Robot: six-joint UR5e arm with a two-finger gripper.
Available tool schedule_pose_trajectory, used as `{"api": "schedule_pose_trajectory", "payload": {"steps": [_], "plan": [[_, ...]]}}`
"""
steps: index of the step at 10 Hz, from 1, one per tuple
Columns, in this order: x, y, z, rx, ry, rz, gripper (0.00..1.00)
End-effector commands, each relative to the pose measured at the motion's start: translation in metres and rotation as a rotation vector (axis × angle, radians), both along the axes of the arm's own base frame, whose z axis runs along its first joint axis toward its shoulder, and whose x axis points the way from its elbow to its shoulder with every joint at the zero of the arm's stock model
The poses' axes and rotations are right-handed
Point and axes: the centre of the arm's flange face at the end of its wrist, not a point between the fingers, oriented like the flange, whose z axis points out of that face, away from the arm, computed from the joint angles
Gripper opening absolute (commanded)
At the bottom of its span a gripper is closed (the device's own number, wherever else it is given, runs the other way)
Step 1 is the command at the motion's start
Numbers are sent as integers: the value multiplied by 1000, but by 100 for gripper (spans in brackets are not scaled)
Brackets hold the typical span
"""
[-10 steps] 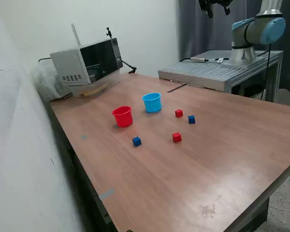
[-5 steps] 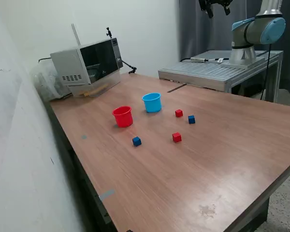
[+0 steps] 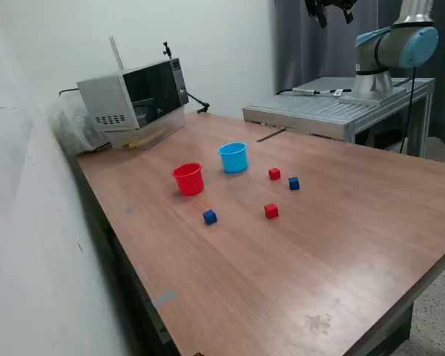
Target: Place red objects in the red bin, and blue objects in the blue bin.
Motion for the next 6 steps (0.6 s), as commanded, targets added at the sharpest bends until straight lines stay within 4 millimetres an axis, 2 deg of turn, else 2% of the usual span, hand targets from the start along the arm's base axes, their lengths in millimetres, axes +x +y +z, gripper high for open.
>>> {"api": "schedule_pose_trajectory", "payload": {"steps": [1, 5, 6], "plan": [[0, 0, 0, 0, 0, 0, 100], [0, 4, 1, 4, 1, -12, 100], [3, -2, 3, 5, 8, 2, 100]]}}
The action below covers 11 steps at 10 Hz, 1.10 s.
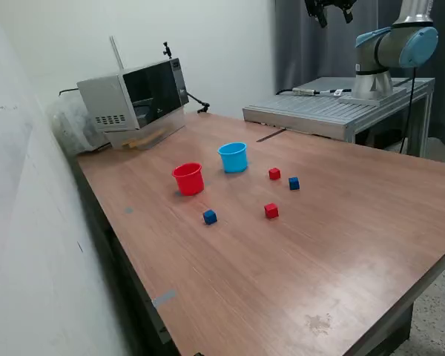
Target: Place red objects in the red bin, and blue objects in the blue bin.
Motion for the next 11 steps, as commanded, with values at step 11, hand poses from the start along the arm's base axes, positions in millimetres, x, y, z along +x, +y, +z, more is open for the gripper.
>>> {"api": "schedule_pose_trajectory", "payload": {"steps": [11], "plan": [[-82, -61, 16, 24, 303, 156, 100]]}}
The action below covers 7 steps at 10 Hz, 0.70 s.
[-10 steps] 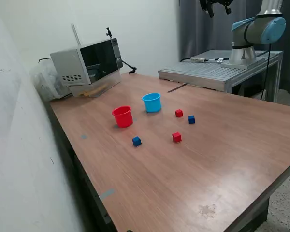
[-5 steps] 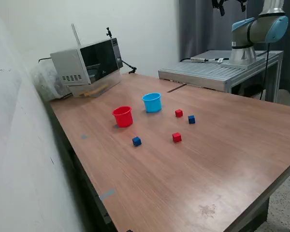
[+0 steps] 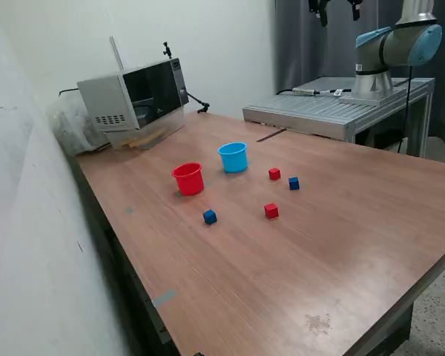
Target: Place red objects in the red bin, and blue objects in the blue bin.
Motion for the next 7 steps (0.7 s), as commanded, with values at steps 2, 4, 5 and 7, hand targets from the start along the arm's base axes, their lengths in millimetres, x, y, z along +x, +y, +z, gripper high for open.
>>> {"api": "schedule_pose_trajectory", "payload": {"steps": [2, 4, 5, 7], "plan": [[-111, 9, -46, -4, 102, -38, 100], [-153, 24, -64, -51, 246, -96, 100], [-169, 24, -82, -87, 265, -140, 100], [-199, 26, -123, -83, 313, -198, 100]]}}
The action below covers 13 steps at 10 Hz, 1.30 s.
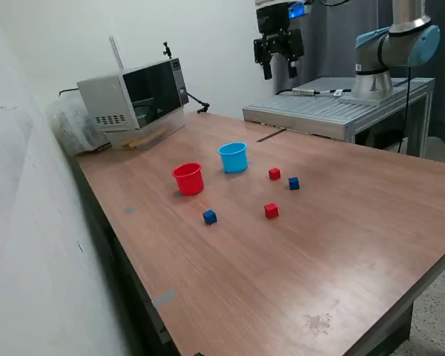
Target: Place red objects in the red bin, and blue objects in the blue bin.
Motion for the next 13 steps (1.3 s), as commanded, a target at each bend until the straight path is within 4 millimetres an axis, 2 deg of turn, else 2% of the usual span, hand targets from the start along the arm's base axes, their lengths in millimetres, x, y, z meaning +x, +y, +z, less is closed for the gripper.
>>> {"api": "schedule_pose_trajectory", "payload": {"steps": [1, 3, 5, 8, 10, 11, 13], "plan": [[-33, 9, -71, -7, 29, -51, 100], [-43, 41, -116, -11, 9, -151, 100], [-46, 72, -145, -14, -20, -250, 100], [-34, 73, -173, -1, -57, -252, 100], [-30, 61, -209, 0, -98, -231, 100], [-31, 57, -218, 14, -108, -217, 100], [-35, 42, -218, 23, -88, -188, 100]]}}
